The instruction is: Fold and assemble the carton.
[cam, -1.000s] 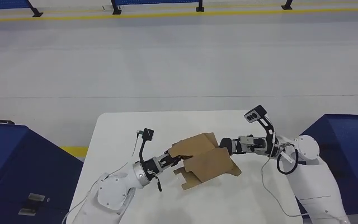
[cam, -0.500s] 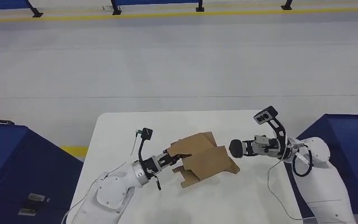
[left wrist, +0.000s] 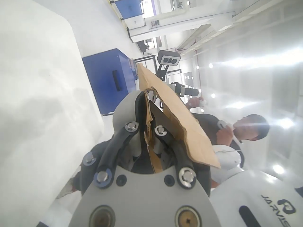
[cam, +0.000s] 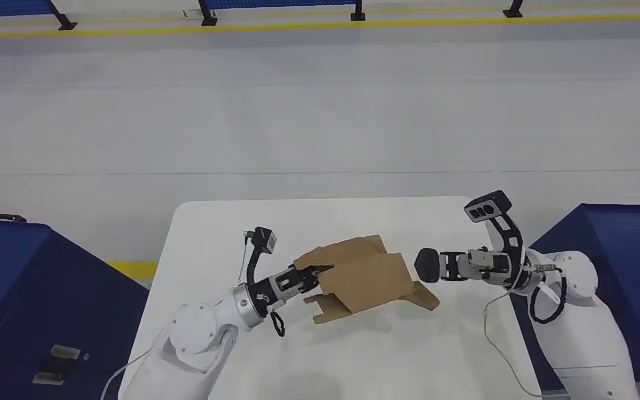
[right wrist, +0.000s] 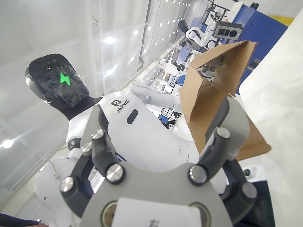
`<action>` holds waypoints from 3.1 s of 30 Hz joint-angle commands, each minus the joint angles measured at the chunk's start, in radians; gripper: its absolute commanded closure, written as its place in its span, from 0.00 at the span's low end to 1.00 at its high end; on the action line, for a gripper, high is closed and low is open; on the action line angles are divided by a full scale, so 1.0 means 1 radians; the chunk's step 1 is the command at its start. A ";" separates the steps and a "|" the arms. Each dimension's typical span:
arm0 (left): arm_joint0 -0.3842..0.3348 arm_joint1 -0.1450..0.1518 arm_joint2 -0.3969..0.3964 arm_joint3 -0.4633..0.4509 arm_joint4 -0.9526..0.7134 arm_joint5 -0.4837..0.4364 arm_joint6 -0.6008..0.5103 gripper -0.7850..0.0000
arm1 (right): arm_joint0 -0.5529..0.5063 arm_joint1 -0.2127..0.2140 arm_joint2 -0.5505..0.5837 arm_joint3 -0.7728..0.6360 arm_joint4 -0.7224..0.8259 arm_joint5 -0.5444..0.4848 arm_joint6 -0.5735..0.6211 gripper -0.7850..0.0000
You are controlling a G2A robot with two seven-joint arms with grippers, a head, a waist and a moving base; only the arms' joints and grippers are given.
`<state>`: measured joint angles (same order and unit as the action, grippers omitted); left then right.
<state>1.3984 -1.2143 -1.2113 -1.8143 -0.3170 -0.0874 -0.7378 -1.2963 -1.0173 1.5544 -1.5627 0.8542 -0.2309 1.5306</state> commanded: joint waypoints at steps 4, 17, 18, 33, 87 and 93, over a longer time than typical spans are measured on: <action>-0.025 0.003 0.000 0.023 -0.070 0.072 -0.062 1.00 | -0.016 0.001 -0.017 -0.032 -0.005 -0.024 0.005 0.00; -0.031 0.006 0.033 0.030 -0.064 0.086 -0.076 1.00 | 0.014 -0.006 -0.117 -0.009 -0.006 -0.027 0.000 0.33; -0.031 0.006 0.033 0.030 -0.065 0.087 -0.078 1.00 | 0.018 -0.007 -0.124 -0.006 -0.009 -0.029 -0.002 0.32; -0.031 0.013 0.041 0.036 -0.064 0.084 -0.080 1.00 | 0.044 -0.023 -0.231 -0.016 -0.049 -0.054 -0.029 0.51; -0.036 0.029 0.072 0.047 -0.015 0.101 -0.026 0.00 | 0.070 -0.029 -0.234 0.044 -0.044 -0.027 -0.217 1.00; -0.023 0.034 0.027 0.046 -0.036 0.060 -0.006 0.00 | 0.083 -0.030 -0.236 0.066 -0.036 0.035 -0.254 1.00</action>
<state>1.3750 -1.1806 -1.1838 -1.7681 -0.3539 -0.0269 -0.7442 -1.2125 -1.0475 1.3182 -1.4957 0.8191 -0.1940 1.2748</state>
